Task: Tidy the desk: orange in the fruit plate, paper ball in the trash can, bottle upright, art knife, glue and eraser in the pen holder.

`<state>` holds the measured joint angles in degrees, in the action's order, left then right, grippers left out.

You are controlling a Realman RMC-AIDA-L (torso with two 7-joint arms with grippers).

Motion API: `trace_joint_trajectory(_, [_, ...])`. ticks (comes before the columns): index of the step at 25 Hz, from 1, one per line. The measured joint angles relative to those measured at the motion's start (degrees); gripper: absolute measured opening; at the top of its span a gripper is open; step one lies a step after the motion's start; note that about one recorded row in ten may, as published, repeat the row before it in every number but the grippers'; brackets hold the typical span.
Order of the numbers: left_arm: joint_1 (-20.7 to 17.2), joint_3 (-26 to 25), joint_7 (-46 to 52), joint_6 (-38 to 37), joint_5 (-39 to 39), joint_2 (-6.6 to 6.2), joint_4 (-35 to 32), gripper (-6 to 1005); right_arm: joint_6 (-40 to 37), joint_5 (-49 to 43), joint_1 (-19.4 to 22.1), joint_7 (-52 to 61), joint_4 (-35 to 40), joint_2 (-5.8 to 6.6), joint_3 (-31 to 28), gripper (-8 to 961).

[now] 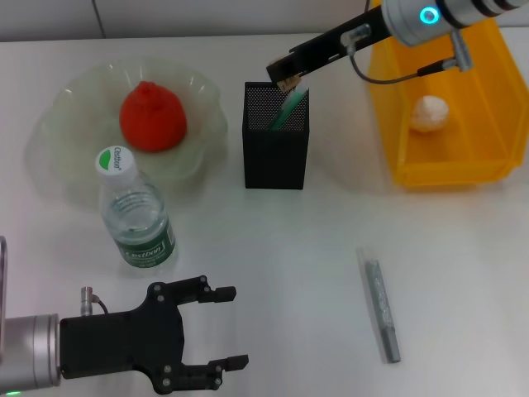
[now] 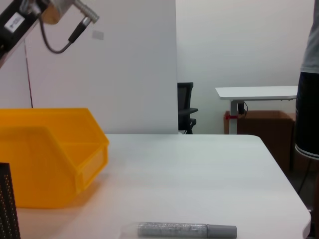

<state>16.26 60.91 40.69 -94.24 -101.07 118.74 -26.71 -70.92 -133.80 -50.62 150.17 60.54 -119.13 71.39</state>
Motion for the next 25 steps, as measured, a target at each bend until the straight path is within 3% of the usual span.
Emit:
trace_joint_trajectory(5, [0.0,0.0,0.0,0.0,0.0,0.00,0.0,772,0.7,-0.1,-2.0,-1.4,-3.7,0.02,0.3,288])
trace_joint_trajectory(10, [0.0,0.0,0.0,0.0,0.0,-0.01,0.0,772,-0.2,-0.2,-1.5,-0.6,-1.9,0.00,0.4,292])
trace_joint_trajectory(12, [0.0,0.0,0.0,-0.1,0.0,-0.07,0.0,772,-2.2,-0.2,-0.8,0.7,0.2,0.02,0.2,413])
trace_joint_trajectory(13, [0.0,0.0,0.0,-0.1,0.0,-0.07,0.0,772,-3.7,-0.2,-0.2,1.5,1.8,0.03,0.2,474])
trace_joint_trajectory(18, [0.0,0.0,0.0,-0.2,0.0,-0.15,0.0,772,-13.0,-3.1,4.7,5.6,13.3,-0.15,2.5,536])
trace_joint_trajectory(25, [0.5,0.0,0.1,-0.2,0.0,-0.19,-0.1,772,-21.6,-9.8,11.7,11.7,22.1,-0.29,9.7,611])
